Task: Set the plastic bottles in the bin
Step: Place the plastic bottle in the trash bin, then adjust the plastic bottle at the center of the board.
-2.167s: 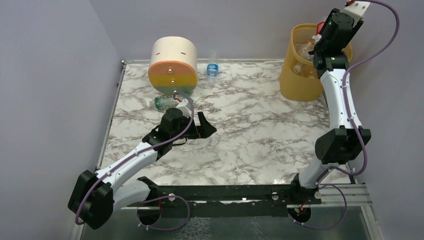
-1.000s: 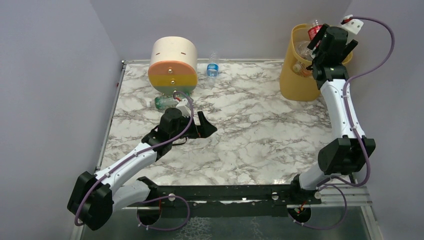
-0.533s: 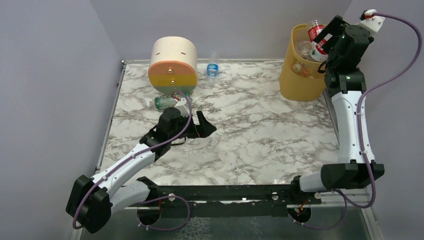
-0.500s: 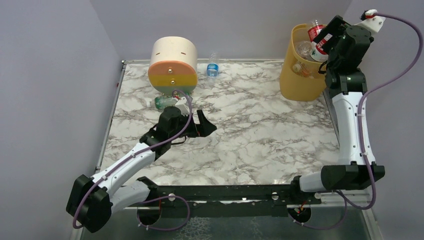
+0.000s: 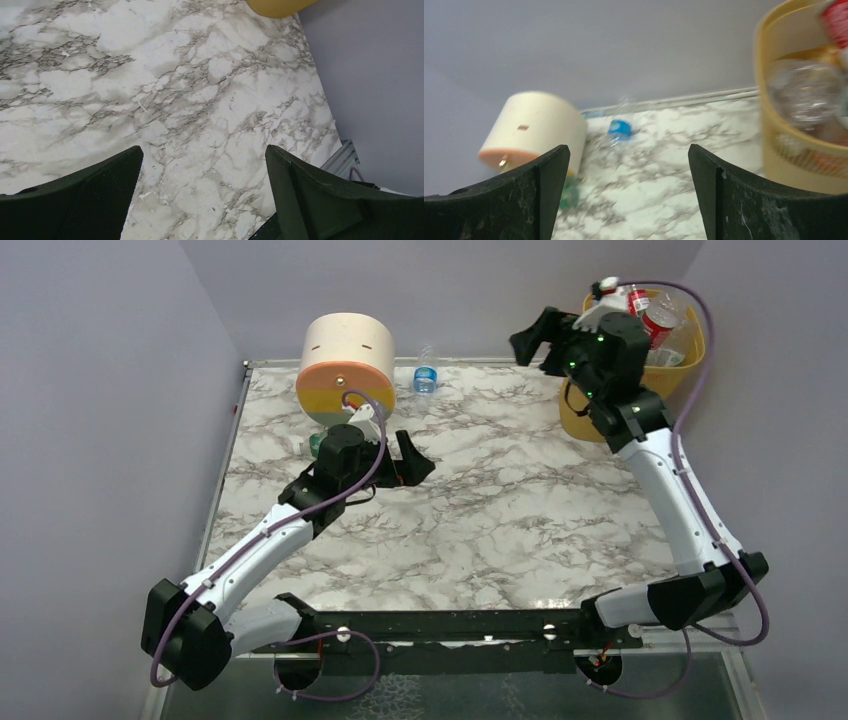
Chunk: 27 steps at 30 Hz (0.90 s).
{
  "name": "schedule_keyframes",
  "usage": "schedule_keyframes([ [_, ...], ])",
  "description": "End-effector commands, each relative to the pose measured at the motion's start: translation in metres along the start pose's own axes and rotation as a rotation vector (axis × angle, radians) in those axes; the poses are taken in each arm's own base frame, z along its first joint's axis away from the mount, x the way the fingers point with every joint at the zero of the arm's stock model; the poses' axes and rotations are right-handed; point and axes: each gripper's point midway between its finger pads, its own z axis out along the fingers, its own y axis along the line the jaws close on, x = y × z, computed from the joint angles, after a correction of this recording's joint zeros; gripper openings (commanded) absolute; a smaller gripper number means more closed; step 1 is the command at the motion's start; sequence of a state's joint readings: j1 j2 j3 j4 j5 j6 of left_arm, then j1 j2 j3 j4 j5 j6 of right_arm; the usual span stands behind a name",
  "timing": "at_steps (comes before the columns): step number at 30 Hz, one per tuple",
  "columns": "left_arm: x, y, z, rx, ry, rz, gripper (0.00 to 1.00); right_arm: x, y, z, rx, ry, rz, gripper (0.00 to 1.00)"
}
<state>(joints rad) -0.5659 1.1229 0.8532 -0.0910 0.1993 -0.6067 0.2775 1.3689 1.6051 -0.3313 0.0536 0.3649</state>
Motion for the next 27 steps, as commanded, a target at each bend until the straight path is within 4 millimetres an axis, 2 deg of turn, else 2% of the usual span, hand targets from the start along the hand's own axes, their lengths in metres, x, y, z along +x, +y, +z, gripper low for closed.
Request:
schedule_keyframes([
  [1, -0.008, 0.014, -0.017, -0.075, -0.034, 0.019, 0.99, 0.048, 0.054, 0.023, -0.161, 0.122, -0.025, 0.92],
  [4, 0.003, 0.026, -0.026, -0.115, -0.03, 0.004, 0.99, 0.083, 0.07, 0.048, -0.187, 0.2, -0.049, 0.92],
  [7, 0.014, 0.036, -0.039, -0.144, -0.037, -0.015, 0.99, 0.117, 0.075, 0.078, -0.194, 0.276, -0.066, 0.93],
  [13, 0.028, 0.048, -0.055, -0.181, -0.036, -0.044, 0.99, 0.189, 0.068, 0.142, -0.163, 0.413, -0.069, 0.93],
  [18, 0.034, 0.05, -0.062, -0.192, -0.027, -0.062, 0.99, 0.238, 0.062, 0.19, -0.137, 0.476, -0.045, 0.94],
  [23, 0.036, 0.051, -0.064, -0.204, -0.021, -0.072, 0.99, 0.267, 0.056, 0.226, -0.109, 0.473, -0.012, 0.94],
  [27, 0.037, 0.053, -0.065, -0.217, -0.015, -0.078, 0.99, 0.289, 0.053, 0.245, -0.1, 0.461, 0.026, 0.95],
])
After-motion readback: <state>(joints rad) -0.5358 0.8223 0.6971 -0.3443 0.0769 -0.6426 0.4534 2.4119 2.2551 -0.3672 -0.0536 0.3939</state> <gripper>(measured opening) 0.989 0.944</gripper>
